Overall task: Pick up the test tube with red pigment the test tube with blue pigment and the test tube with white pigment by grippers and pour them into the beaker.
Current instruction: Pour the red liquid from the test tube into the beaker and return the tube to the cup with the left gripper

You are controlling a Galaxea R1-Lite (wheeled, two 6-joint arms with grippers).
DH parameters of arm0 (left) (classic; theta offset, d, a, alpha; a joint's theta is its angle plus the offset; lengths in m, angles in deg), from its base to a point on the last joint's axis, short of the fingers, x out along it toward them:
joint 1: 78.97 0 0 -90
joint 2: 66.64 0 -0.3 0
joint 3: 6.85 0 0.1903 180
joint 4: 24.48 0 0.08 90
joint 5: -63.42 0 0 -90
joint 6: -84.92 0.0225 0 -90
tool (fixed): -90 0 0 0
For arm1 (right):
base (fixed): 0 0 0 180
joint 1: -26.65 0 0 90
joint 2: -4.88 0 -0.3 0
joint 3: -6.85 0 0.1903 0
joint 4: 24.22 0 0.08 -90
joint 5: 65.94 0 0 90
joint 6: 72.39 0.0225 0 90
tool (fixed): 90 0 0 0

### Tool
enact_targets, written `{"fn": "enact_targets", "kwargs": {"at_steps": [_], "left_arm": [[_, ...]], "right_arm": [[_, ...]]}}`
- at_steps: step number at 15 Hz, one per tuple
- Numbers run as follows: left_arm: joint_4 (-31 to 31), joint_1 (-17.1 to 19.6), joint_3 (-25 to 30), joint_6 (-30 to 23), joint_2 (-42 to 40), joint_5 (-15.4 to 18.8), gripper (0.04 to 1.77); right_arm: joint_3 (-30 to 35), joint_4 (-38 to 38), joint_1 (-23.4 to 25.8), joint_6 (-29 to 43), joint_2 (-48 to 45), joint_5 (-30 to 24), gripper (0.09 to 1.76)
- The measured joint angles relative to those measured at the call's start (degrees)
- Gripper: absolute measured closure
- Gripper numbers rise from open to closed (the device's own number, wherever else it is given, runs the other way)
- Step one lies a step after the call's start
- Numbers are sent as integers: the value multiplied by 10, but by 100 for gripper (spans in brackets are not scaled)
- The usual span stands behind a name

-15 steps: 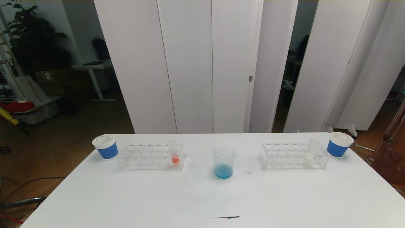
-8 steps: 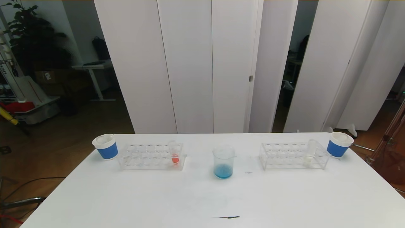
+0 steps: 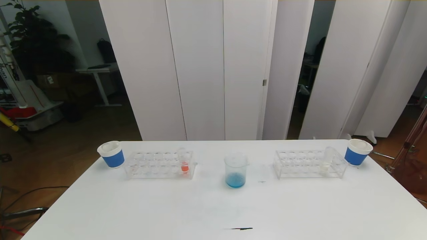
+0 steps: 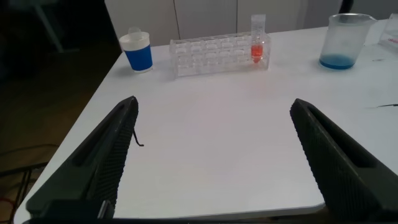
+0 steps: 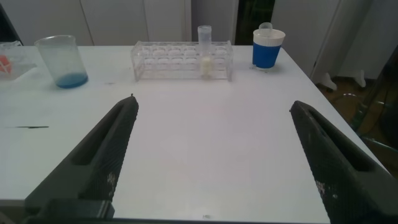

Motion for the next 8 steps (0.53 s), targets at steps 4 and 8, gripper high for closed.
{"fn": "enact_targets", "kwargs": {"at_steps": [4, 8], "left_arm": [[0, 0, -58, 0, 26, 6, 7], [6, -2, -164, 0, 114, 3, 7]], "right_arm": [[0, 0, 0, 0, 0, 0, 10], [0, 0, 0, 0, 0, 0, 10]]}}
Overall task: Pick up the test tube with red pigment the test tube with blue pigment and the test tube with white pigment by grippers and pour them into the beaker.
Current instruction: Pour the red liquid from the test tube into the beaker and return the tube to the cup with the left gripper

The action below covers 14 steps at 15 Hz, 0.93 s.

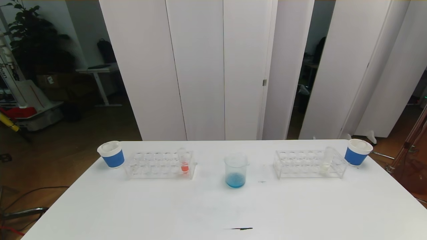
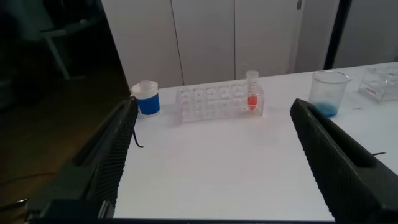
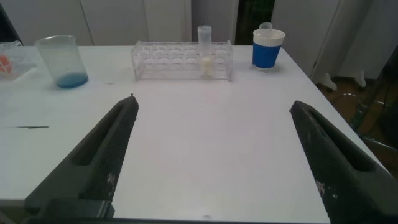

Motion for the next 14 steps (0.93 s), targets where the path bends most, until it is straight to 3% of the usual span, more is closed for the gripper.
{"fn": "enact_targets", "kwargs": {"at_steps": [8, 14], "left_arm": [[60, -1, -194, -45, 290, -1, 7], [210, -14, -229, -51, 505, -5, 7]], "right_arm": [[0, 0, 0, 0, 0, 0, 10], [0, 0, 0, 0, 0, 0, 10]]}}
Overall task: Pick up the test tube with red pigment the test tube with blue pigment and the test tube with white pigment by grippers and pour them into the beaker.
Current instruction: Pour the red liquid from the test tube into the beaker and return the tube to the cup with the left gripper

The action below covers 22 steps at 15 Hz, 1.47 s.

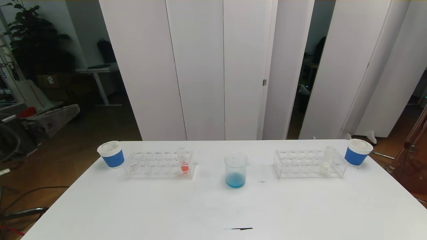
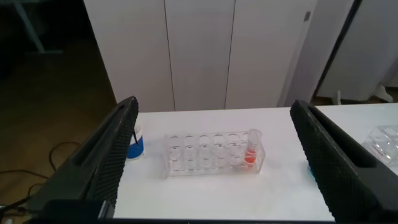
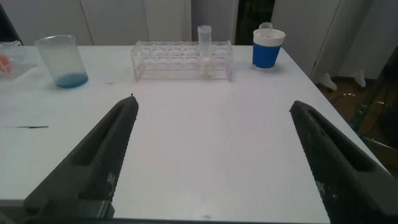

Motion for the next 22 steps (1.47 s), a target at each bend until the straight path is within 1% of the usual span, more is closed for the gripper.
{"fn": "enact_targets", "kwargs": {"at_steps": [2, 4, 6, 8, 9, 12, 13, 17, 19, 22], "left_arm": [[38, -21, 0, -7, 65, -2, 7], [81, -50, 2, -18, 127, -4, 7], [133, -82, 9, -27, 186, -22, 7], [200, -108, 21, -31, 242, -52, 7], [245, -120, 29, -31, 273, -64, 7], [361, -143, 57, -31, 358, -78, 7], [381, -148, 67, -31, 380, -80, 7], [390, -165, 94, -42, 438, -81, 7], [391, -175, 98, -61, 462, -87, 7], [397, -185, 92, -74, 501, -118, 7]], "right_arm": [[0, 0, 0, 0, 0, 0, 10], [0, 0, 0, 0, 0, 0, 10], [0, 0, 0, 0, 0, 0, 10], [0, 0, 0, 0, 0, 0, 10], [0, 0, 0, 0, 0, 0, 10], [0, 0, 0, 0, 0, 0, 10], [0, 0, 0, 0, 0, 0, 10], [0, 0, 0, 0, 0, 0, 10], [0, 0, 0, 0, 0, 0, 10], [0, 0, 0, 0, 0, 0, 10]]}}
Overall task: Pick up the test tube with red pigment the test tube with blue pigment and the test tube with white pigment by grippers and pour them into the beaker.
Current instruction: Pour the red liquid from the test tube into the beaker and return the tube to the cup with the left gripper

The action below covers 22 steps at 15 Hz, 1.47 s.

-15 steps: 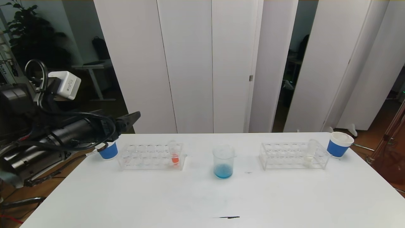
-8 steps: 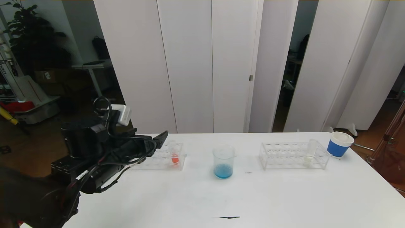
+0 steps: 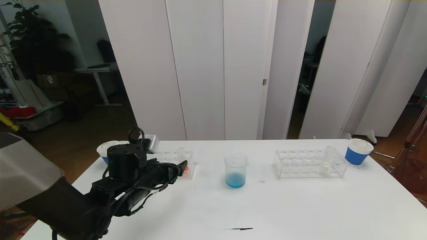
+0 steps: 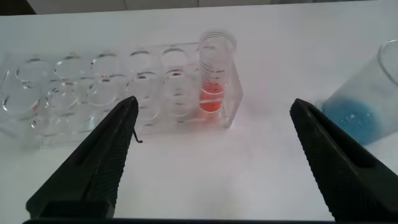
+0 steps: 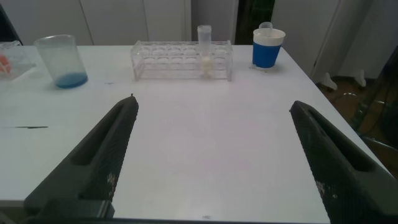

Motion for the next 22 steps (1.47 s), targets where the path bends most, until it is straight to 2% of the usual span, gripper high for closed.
{"fn": "enact_targets", "kwargs": {"at_steps": [3, 5, 14, 17, 20, 22], "left_arm": [[53, -5, -11, -4, 44, -15, 7], [65, -5, -33, -9, 73, -49, 7], [62, -1, -140, -38, 161, -107, 7], [65, 1, -159, -48, 185, -113, 7], [66, 2, -179, -56, 206, -147, 7], [67, 2, -184, -59, 213, -148, 7]], "right_arm": [[0, 0, 0, 0, 0, 0, 10], [0, 0, 0, 0, 0, 0, 10], [0, 0, 0, 0, 0, 0, 10], [0, 0, 0, 0, 0, 0, 10], [0, 0, 0, 0, 0, 0, 10], [0, 0, 0, 0, 0, 0, 10]]}}
